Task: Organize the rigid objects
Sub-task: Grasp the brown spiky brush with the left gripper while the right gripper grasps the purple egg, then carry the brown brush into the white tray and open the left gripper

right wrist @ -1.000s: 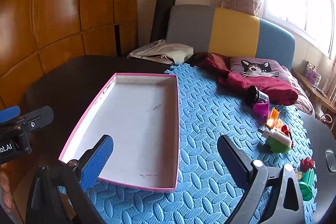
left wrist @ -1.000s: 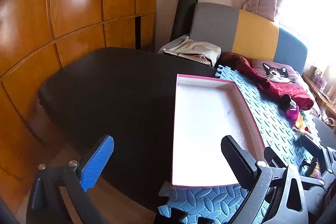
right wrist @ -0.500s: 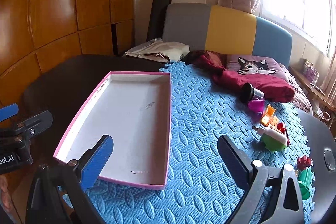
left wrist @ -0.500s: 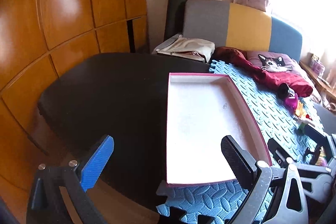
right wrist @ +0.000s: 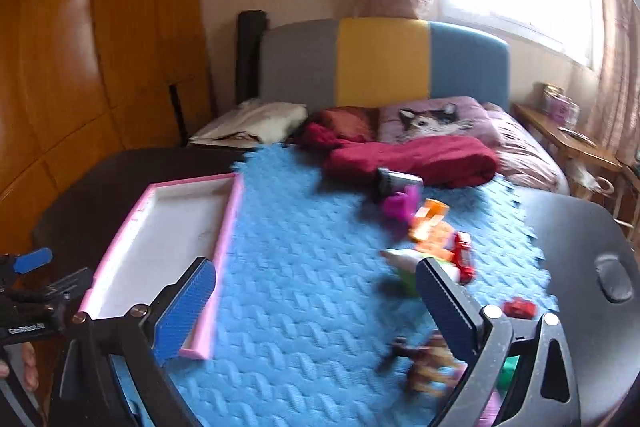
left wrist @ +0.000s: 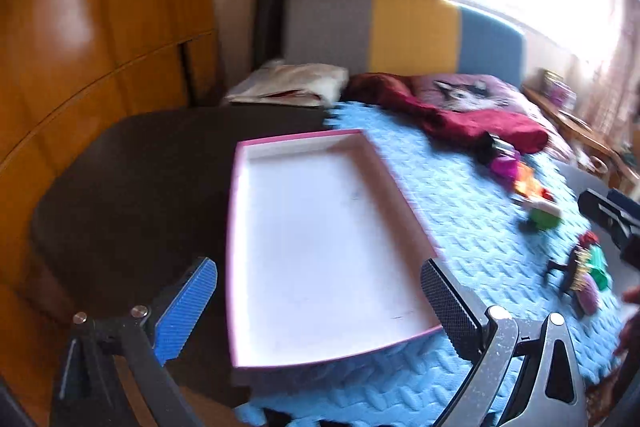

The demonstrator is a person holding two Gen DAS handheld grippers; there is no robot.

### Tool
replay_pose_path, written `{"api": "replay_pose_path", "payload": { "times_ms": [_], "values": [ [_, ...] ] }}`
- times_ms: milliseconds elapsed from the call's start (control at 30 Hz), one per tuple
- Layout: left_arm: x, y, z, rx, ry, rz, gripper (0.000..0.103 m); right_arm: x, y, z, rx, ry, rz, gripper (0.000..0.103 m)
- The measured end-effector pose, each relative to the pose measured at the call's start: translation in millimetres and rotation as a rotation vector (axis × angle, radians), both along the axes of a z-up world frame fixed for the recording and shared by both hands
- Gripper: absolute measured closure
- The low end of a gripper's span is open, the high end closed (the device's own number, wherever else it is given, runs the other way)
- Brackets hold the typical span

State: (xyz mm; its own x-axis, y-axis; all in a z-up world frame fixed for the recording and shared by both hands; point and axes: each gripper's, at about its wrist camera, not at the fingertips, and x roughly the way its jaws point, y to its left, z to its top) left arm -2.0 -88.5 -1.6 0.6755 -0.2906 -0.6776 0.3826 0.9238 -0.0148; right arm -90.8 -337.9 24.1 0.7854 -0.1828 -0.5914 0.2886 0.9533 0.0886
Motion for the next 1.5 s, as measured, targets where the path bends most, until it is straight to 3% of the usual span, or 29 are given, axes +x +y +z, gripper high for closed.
{"api": "replay_pose_path", "payload": {
  "times_ms": [167,267,400,567,833,933,1033,1067,1333,1500],
  "values": [
    [-8,-51,0,0.016,0.015,-0.218,0.001,-42,-83,0,0.113,0.049,-0.214,0.001],
    [-19,-94,-7,0.024,0.048,-0.393,0.001,-70,-113,1,0.115,0.046,-0.318,0.001],
    [-42,-149,-20,0.062,0.068,-0.574,0.011,-94,-135,-4,0.139,0.049,-0.386,0.001],
    [-62,-196,-27,0.08,0.078,-0.698,0.012,-106,-143,-18,0.169,0.074,-0.406,0.001],
    [-54,-260,-46,0.083,0.157,-0.725,0.017,-111,-148,-28,0.198,0.08,-0.413,0.002],
    [-49,-279,-66,0.089,0.231,-0.758,0.037,-112,-153,-30,0.208,0.083,-0.419,0.002],
    [-48,-276,-68,0.039,0.222,-0.752,0.04,-112,-155,-33,0.215,0.094,-0.419,0.004],
    [-49,-273,-64,0.014,0.217,-0.762,0.06,-110,-155,-34,0.215,0.1,-0.418,0.006],
    [-40,-234,-59,-0.014,0.218,-0.721,0.062,-101,-168,-48,0.348,0.147,-0.409,0.015],
    [-43,-206,-52,-0.015,0.181,-0.693,0.062,-88,-153,-52,0.368,0.212,-0.321,0.02]
  ]
}}
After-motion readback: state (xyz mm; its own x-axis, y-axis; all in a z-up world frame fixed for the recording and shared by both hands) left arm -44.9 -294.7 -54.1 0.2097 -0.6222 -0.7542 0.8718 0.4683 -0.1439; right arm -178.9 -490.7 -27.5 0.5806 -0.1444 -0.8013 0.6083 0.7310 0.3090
